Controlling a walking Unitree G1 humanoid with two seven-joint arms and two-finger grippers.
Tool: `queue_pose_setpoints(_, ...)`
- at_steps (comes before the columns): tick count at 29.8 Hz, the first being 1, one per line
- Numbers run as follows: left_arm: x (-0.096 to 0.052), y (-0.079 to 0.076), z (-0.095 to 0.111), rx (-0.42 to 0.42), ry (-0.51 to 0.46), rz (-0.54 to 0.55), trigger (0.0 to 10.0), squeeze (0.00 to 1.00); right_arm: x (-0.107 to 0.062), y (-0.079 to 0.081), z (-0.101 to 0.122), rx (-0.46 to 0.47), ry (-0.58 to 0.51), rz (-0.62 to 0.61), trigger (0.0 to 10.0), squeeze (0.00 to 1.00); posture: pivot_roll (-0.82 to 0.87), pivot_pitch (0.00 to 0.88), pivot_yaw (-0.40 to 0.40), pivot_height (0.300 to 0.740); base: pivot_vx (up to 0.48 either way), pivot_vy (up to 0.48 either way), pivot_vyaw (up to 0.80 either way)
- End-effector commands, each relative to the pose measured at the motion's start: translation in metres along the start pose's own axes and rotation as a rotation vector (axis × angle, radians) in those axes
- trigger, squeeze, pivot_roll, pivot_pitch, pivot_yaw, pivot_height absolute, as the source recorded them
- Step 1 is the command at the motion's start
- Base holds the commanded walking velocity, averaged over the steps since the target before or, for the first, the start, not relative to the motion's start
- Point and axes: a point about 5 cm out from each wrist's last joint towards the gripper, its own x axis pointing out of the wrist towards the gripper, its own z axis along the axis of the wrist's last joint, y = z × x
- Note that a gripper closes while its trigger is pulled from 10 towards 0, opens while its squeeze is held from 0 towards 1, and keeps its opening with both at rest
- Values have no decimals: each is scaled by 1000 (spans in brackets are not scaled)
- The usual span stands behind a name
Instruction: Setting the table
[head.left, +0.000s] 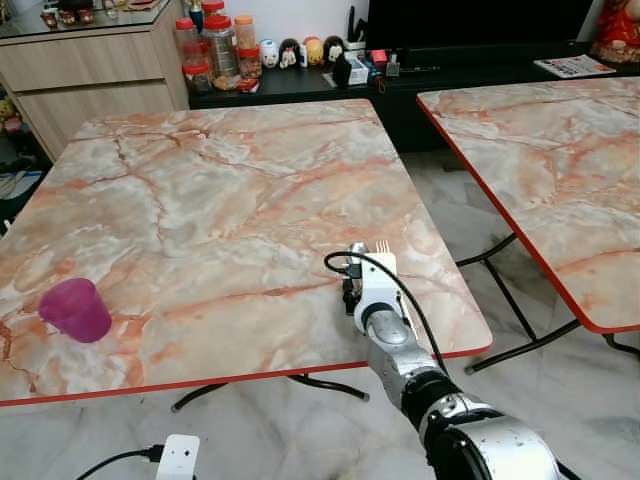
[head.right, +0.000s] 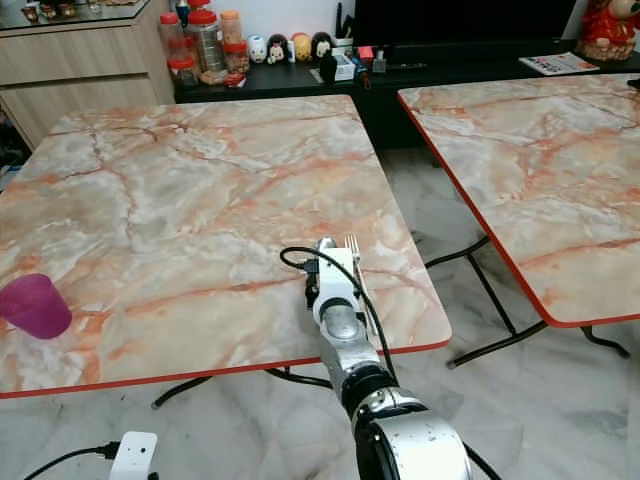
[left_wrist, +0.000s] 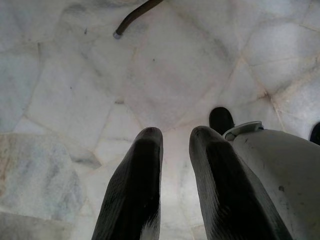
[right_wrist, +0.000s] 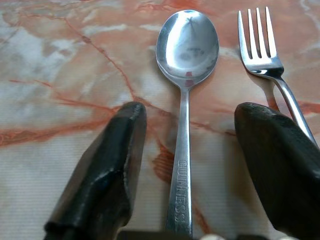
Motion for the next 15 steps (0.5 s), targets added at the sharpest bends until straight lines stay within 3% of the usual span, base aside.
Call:
queue_pose_setpoints(1,-1,0,-6,11,33,-8,10000,0,1,7,6,13,-3,11,0,0,12,49,14,740,0,0,0)
queue_pose_setpoints(15,-1,-3,-7,14,45,-33,10000,0,0,4,2,23,13,-3,0,0,12,49,15,740,0,0,0)
